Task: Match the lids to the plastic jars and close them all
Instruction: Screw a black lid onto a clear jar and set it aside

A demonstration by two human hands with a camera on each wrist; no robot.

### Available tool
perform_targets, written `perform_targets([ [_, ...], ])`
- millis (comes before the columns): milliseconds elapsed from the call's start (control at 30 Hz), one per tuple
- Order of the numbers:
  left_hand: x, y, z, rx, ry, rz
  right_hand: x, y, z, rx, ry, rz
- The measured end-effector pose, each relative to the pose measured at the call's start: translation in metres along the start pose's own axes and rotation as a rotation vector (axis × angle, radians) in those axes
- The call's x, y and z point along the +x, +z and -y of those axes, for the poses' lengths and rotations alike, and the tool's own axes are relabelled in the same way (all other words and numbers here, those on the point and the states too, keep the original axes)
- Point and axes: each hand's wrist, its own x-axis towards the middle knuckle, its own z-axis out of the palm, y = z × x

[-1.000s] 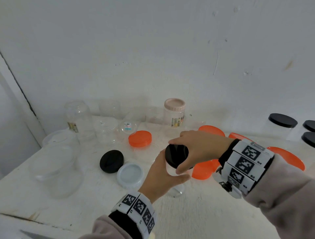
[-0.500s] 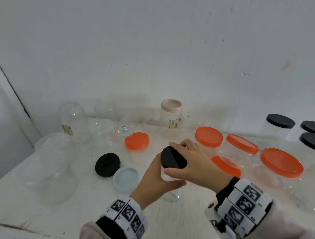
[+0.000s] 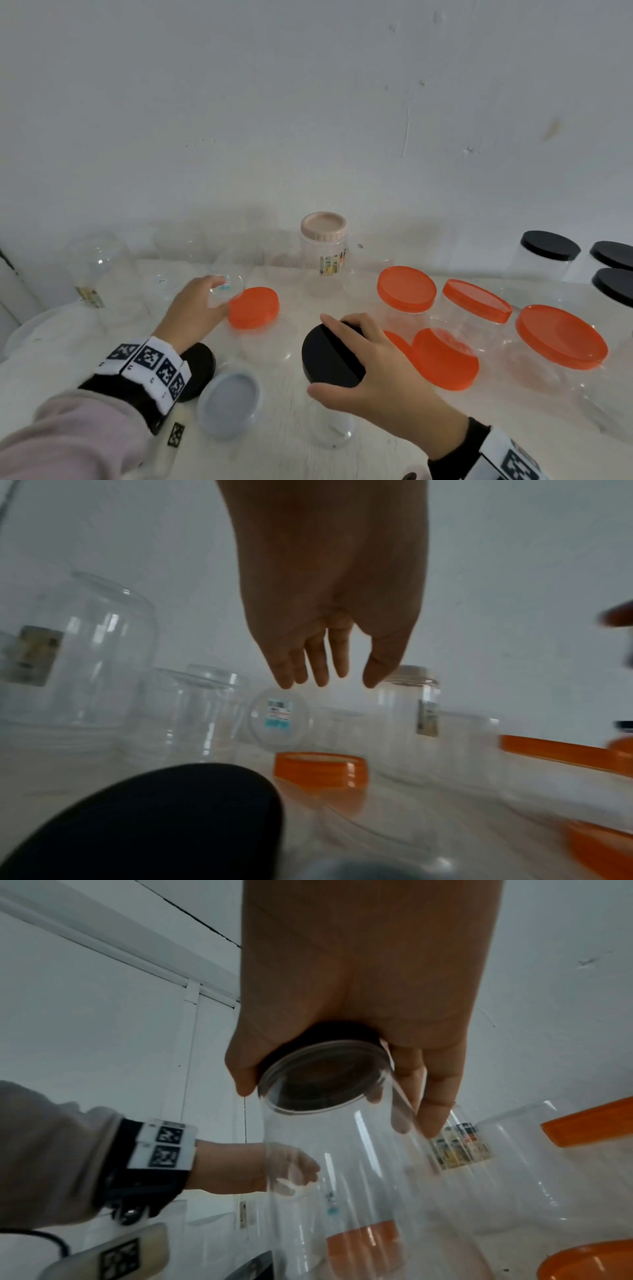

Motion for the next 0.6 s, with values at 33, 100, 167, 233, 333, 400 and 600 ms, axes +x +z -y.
perform_targets([
  [33,0.012,-0.003,0.009,0.018,-0.04,-0.041,0.0,0.0,0.0,0.005,0.002,-0.002],
  [100,0.034,-0.009,0.027,0.057,-0.114,-0.092,-0.001,0.0,0.0,0.008,0.009,-0.003],
  [167,0.05,-0.014,0.043,0.119,-0.18,-0.113,-0.001,0.0,0.0,0.009,0.02,-0.003],
  [233,0.062,-0.019,0.056,0.194,-0.234,-0.097,-0.002,0.001,0.0,0.014,0.027,-0.001],
  [333,0.072,-0.023,0.071,0.263,-0.299,-0.035,-0.003,0.0,-0.002,0.033,0.031,0.011],
  [400,0.075,-0.024,0.077,0.29,-0.303,0.011,-0.006,-0.005,-0.001,0.026,0.025,0.052],
  [600,0.073,-0.02,0.073,0.273,-0.369,0.122,-0.015,-0.066,0.004,0.018,-0.056,-0.107],
])
